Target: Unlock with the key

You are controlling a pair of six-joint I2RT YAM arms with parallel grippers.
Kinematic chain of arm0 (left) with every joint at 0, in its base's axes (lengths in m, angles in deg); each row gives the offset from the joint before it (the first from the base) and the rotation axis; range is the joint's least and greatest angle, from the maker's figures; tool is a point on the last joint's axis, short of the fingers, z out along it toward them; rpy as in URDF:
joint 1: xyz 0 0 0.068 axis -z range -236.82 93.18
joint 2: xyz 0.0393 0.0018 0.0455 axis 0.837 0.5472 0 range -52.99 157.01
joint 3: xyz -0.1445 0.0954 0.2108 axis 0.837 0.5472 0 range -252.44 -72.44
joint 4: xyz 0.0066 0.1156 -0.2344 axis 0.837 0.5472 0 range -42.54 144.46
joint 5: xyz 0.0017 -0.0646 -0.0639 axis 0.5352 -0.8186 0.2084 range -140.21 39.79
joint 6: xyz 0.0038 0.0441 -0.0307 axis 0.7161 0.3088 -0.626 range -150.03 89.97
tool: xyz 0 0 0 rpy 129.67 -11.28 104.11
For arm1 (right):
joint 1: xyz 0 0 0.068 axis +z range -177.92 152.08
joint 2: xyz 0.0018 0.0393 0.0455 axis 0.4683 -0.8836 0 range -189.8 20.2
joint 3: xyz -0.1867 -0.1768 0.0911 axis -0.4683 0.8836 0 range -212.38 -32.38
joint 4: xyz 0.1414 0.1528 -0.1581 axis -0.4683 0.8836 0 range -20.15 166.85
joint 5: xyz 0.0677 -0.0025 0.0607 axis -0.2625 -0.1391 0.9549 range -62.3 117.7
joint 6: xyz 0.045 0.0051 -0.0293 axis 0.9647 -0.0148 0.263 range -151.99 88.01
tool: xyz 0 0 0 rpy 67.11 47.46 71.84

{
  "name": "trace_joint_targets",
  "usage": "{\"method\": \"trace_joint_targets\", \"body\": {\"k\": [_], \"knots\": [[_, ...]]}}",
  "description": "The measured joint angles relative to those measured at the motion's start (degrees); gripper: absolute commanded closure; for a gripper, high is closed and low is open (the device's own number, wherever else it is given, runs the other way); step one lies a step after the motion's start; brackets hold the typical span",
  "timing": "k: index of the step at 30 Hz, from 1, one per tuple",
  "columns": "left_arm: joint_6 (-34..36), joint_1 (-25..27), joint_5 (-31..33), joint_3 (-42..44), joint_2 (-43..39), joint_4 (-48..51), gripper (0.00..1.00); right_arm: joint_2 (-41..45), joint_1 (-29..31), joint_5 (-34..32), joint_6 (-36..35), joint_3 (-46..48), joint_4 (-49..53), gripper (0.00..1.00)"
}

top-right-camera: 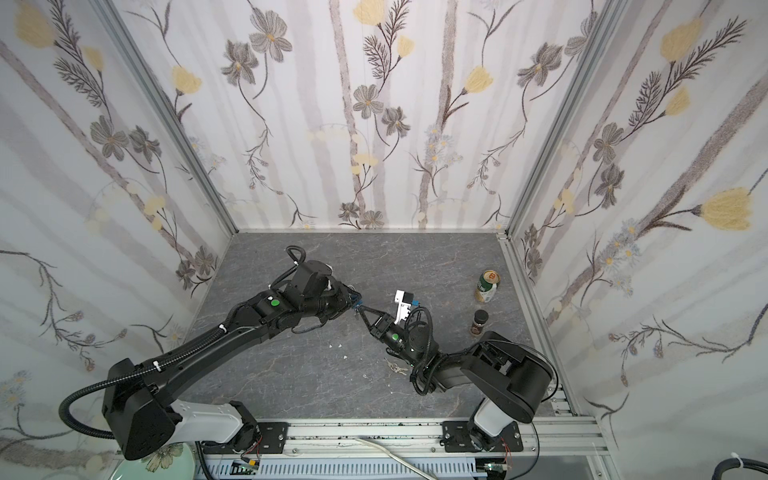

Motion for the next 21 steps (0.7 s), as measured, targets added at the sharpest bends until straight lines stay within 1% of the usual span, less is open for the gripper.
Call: {"method": "trace_joint_targets", "body": {"k": [13,21], "knots": [[0.04,0.0,0.83,1.36,-1.62,-0.81,1.0,-5.25,-0.48,2.45,6.73,-0.37,-7.98,1.0],[0.07,-0.02,1.79,2.89,-2.6,-0.76,1.0,-7.1,-0.63,4.33,10.71,-0.74,-8.15,1.0]]}}
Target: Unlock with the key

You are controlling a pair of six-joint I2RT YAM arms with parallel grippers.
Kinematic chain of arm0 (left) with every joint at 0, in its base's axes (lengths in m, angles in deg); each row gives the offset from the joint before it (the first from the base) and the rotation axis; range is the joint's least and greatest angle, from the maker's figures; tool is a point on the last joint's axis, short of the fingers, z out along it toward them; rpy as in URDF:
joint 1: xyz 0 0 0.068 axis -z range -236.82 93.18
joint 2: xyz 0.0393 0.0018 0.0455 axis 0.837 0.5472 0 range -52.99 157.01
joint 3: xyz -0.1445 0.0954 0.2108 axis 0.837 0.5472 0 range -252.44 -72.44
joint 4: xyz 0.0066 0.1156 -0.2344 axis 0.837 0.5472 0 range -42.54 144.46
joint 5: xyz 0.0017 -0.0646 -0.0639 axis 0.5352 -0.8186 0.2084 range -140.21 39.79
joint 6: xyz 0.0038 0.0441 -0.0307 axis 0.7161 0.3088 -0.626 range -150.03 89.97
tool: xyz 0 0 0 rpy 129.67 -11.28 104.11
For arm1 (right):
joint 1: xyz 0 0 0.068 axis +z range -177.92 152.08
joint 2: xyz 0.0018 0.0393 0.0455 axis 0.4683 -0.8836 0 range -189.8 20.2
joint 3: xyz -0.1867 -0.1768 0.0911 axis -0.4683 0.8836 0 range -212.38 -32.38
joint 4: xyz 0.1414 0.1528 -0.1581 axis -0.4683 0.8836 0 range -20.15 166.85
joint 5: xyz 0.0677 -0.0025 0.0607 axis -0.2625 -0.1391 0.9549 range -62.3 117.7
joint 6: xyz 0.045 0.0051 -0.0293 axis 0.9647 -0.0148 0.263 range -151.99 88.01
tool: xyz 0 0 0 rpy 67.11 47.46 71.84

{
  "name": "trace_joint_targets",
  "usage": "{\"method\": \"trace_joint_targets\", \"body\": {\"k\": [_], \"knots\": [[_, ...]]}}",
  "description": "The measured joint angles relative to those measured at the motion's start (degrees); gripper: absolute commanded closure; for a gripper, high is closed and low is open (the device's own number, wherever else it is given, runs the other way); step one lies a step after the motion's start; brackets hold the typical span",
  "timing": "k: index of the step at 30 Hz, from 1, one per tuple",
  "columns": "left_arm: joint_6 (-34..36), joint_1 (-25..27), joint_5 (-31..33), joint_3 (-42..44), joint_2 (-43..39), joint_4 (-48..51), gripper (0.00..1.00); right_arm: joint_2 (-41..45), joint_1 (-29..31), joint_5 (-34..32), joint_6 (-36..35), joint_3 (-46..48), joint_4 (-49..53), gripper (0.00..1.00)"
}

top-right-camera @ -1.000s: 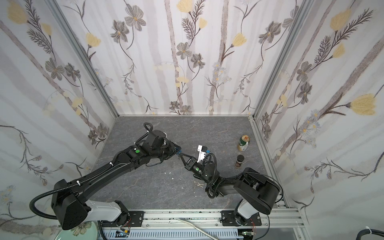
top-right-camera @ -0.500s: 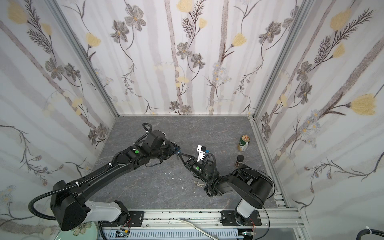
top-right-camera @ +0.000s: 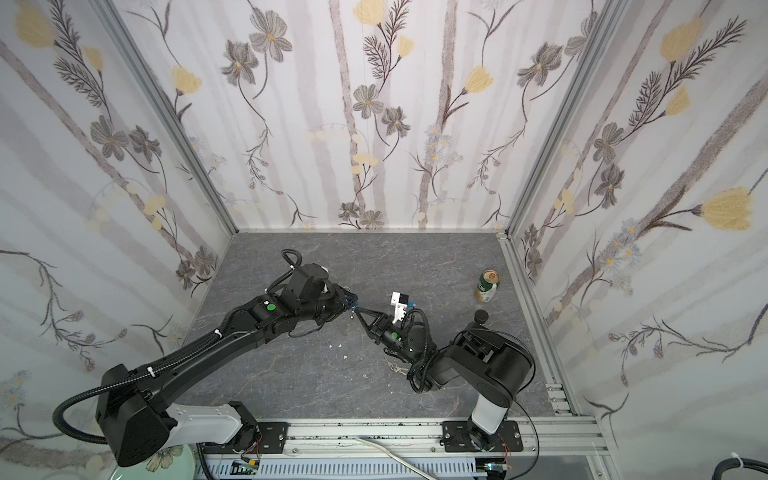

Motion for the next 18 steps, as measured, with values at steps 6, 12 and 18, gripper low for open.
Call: {"method": "trace_joint_targets", "body": {"k": [6,12,18], "knots": [[0.02,0.0,0.59,0.79,-0.44,0.55,1.0,-2.08,0.0,0.94,2.99,-0.28,-0.22,1.0],[-0.04,0.0,0.55,0.85,-0.48,1.18,1.0,-1.38,0.0,1.55,3.28,0.09,-0.2,1.0],[-0.2,-0.15,-1.27,-0.33,-0.37,0.85,1.0,1.95,-0.37,1.49,0.17,1.01,0.44,0.95]]}}
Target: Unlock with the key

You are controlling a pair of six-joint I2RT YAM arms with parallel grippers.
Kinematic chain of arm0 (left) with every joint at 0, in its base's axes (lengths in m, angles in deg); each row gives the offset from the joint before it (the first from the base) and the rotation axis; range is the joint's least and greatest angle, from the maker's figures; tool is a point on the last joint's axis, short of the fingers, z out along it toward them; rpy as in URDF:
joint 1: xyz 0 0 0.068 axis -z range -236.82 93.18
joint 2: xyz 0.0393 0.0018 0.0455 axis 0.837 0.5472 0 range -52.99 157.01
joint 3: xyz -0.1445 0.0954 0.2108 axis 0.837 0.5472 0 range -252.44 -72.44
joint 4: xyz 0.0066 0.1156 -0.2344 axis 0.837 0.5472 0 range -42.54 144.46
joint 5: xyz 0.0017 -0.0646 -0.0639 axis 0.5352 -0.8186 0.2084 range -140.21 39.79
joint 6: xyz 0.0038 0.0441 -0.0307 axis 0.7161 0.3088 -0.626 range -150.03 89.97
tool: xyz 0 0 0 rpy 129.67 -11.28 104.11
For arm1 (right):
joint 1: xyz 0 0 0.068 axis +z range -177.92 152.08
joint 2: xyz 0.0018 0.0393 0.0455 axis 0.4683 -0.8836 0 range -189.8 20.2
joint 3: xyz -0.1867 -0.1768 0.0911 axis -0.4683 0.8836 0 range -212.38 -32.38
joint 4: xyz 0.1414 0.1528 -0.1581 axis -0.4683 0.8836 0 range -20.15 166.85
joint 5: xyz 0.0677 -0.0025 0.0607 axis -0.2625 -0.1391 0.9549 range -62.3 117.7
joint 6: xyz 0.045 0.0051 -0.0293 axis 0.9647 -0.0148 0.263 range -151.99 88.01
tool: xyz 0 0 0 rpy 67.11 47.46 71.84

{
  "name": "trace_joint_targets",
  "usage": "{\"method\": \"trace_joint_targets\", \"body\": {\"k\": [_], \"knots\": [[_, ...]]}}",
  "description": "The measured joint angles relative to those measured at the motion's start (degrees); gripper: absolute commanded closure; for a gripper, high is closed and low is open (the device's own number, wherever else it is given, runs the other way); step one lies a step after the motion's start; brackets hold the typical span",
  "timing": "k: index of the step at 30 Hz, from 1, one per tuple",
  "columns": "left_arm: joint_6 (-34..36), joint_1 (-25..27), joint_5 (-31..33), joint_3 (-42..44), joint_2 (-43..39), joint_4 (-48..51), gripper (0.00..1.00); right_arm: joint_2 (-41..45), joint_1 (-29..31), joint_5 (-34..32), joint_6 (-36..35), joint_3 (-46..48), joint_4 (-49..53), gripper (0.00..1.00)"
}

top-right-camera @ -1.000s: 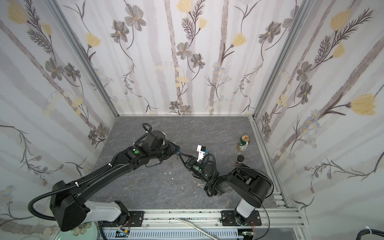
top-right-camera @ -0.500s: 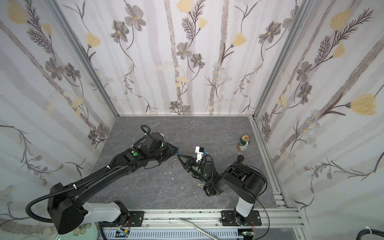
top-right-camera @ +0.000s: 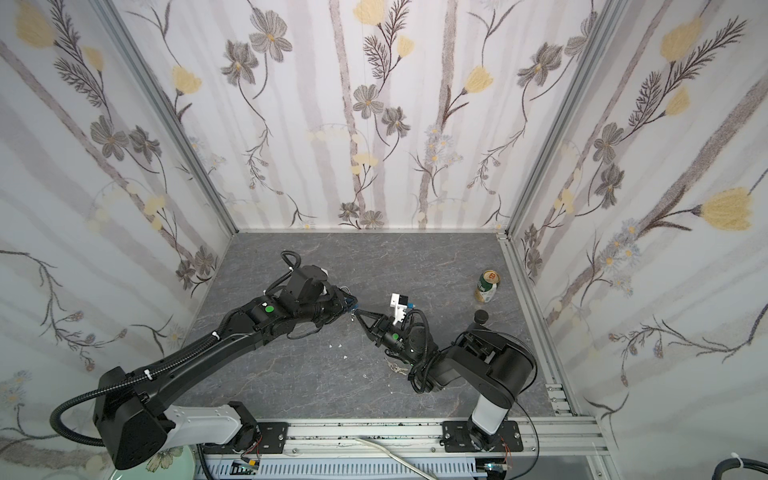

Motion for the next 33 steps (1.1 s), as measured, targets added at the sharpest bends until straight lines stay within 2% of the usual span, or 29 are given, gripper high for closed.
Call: {"method": "trace_joint_targets", "body": {"k": [5,12,16,26,33], "knots": [[-0.13,-0.48,-1.55,-0.46,0.48,0.22,1.0,4.94,-0.2,0.09,-5.25,-0.11,7.32,0.88],[-0.57,-1.07,-3.26,-0.46,0.79,0.2,1.0,14.4,-0.04,-0.2,-16.09,-2.8,27.3,0.75],[-0.72,-1.11,-3.69,-0.46,1.18,0.35,1.0,18.16,0.26,-1.7,-20.65,-2.93,34.71,0.73],[-0.72,-1.22,-4.68,-0.46,2.25,1.57,1.0,24.17,1.55,-6.03,-28.52,-3.08,46.21,0.67],[-0.79,-1.22,-5.35,-0.68,3.1,1.7,1.0,27.43,2.56,-8.76,-32.39,-3.06,49.29,0.57]]}}
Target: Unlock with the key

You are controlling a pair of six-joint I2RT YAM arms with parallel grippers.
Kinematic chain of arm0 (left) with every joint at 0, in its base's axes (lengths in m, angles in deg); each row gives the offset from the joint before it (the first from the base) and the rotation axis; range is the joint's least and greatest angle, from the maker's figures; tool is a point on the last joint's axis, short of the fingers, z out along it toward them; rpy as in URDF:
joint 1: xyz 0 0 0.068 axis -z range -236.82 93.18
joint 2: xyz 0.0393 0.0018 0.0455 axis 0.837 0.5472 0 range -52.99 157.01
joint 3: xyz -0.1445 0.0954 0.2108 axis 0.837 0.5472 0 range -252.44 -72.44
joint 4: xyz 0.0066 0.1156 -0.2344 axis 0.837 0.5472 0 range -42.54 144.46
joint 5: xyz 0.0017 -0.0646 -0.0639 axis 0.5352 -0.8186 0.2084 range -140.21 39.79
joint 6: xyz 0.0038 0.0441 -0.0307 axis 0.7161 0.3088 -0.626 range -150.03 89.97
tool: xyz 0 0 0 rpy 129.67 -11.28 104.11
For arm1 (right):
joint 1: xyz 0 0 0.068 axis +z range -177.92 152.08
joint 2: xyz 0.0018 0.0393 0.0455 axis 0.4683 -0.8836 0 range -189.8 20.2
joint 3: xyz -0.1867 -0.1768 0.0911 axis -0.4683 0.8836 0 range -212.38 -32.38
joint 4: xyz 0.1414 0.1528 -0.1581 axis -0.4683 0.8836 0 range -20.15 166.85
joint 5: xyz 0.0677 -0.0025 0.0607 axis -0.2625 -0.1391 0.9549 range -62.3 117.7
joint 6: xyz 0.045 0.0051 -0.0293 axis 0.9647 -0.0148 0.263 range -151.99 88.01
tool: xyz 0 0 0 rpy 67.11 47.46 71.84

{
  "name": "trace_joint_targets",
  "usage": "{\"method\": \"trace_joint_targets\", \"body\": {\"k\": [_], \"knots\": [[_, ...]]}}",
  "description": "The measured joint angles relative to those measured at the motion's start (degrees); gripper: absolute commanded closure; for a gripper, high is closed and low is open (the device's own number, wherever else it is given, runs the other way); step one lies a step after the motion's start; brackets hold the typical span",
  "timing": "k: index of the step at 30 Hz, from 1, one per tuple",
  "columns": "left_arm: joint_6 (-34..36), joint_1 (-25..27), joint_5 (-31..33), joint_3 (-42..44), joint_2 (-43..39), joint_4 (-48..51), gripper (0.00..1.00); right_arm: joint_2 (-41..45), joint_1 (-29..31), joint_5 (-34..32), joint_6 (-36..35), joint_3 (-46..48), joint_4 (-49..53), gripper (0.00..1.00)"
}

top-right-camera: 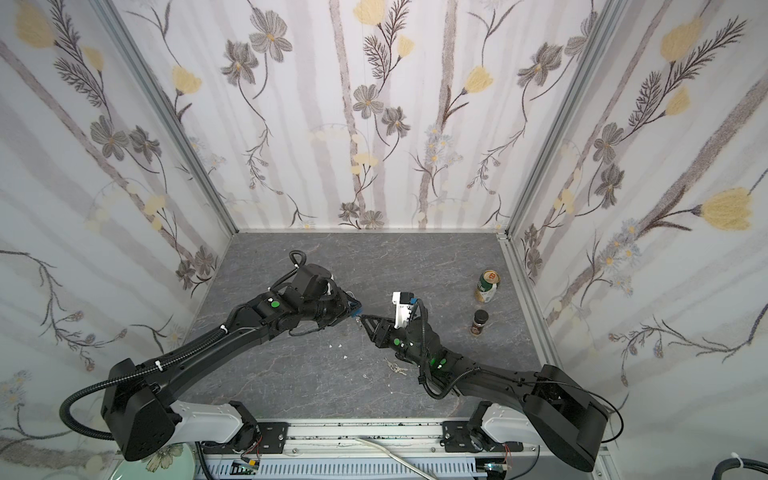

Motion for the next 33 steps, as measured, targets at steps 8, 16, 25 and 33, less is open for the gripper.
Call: {"method": "trace_joint_targets", "body": {"k": [8,16,25,33], "knots": [[-0.37,0.04,-1.38,-0.15,0.33,0.0,1.0,-0.26,0.9,-1.86,-2.91,-0.17,-0.24,0.53],[-0.85,0.11,-1.62,-0.17,0.33,-0.09,1.0,-3.23,0.98,-2.8,-4.63,-2.97,-0.96,0.54],[-2.14,0.26,-2.89,-0.17,0.28,-1.73,1.0,-6.58,1.03,-2.8,-5.09,-5.27,-0.98,0.59],[-2.95,0.26,-3.54,0.39,-0.46,-2.47,0.98,-7.74,1.03,-2.75,-6.34,-5.88,-2.67,0.88]]}}
